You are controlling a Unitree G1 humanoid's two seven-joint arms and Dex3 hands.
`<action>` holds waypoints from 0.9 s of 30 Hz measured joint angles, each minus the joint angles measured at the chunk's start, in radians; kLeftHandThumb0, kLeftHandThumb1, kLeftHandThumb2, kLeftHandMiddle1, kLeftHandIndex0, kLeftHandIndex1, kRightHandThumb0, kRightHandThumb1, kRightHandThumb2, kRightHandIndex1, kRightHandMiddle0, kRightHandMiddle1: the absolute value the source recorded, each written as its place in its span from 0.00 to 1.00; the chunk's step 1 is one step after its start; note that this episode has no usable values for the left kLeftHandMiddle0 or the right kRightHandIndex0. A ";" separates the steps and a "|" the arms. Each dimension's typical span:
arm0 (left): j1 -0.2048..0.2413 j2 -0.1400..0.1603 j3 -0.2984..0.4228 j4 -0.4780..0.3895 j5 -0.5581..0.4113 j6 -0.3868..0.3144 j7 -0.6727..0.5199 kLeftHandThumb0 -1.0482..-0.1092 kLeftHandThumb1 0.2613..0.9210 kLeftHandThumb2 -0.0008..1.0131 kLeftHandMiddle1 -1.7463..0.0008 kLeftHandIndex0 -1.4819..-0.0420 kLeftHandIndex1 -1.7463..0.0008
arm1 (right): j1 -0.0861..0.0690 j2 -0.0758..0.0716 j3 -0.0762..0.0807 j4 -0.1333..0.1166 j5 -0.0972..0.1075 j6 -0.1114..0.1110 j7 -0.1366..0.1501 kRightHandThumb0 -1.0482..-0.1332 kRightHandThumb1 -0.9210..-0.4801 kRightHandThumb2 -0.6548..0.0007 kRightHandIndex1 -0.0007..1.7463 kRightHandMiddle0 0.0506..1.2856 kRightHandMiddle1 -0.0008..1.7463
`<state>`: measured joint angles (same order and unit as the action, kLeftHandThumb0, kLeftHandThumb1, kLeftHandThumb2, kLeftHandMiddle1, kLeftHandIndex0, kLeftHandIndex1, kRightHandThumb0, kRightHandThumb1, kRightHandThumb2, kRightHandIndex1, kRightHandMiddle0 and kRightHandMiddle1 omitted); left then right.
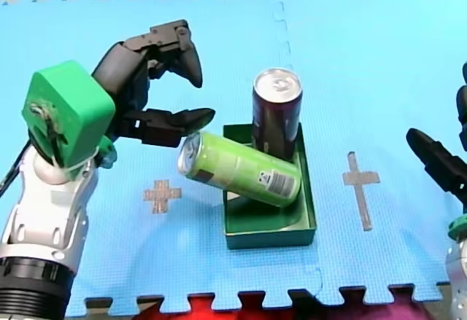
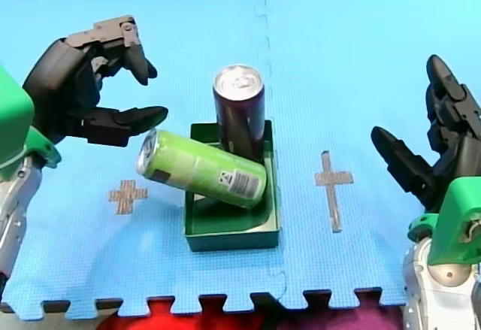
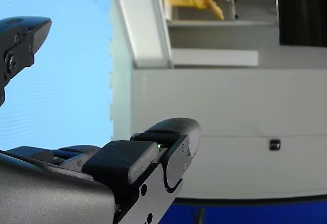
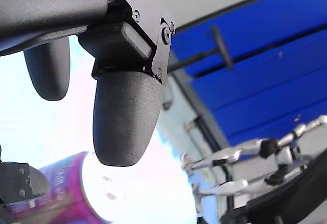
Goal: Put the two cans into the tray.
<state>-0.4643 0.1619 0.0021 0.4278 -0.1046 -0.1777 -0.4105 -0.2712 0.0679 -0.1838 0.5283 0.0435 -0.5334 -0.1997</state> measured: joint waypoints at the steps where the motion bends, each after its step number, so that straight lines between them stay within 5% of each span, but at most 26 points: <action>1: 0.001 0.009 -0.002 -0.001 0.001 0.011 -0.012 0.35 0.69 0.05 0.48 0.49 0.84 | 0.000 -0.001 0.000 0.000 -0.002 0.000 -0.001 0.80 0.45 1.00 0.00 0.48 0.00; 6: 0.012 0.045 -0.019 -0.033 0.033 0.054 -0.027 0.24 0.79 0.02 0.51 0.48 0.94 | 0.002 -0.005 -0.001 0.000 -0.008 -0.001 -0.001 0.80 0.45 1.00 0.00 0.48 0.00; 8: 0.018 0.053 -0.029 -0.043 0.056 0.061 -0.020 0.13 0.90 0.01 0.64 0.49 0.98 | 0.003 -0.007 -0.002 0.001 -0.009 -0.003 -0.001 0.81 0.45 1.00 0.00 0.48 0.00; 10: 0.022 0.062 -0.041 -0.046 0.076 0.061 -0.022 0.03 0.98 0.06 0.80 0.63 1.00 | 0.005 -0.009 -0.003 0.002 -0.008 -0.004 0.001 0.81 0.44 1.00 0.00 0.49 0.00; 14: 0.017 0.094 -0.047 -0.016 0.063 0.058 -0.099 0.00 1.00 0.15 0.91 0.72 1.00 | 0.008 -0.015 -0.007 0.002 -0.006 -0.007 0.005 0.82 0.44 1.00 0.00 0.49 0.00; 27: -0.078 0.141 -0.032 0.228 -0.013 -0.046 -0.359 0.00 1.00 0.28 0.98 0.87 1.00 | 0.008 -0.032 -0.016 0.016 0.020 -0.008 0.034 0.85 0.43 1.00 0.00 0.49 0.00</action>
<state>-0.5420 0.3030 -0.0297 0.6559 -0.1172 -0.2234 -0.7692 -0.2632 0.0355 -0.1998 0.5438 0.0631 -0.5414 -0.1653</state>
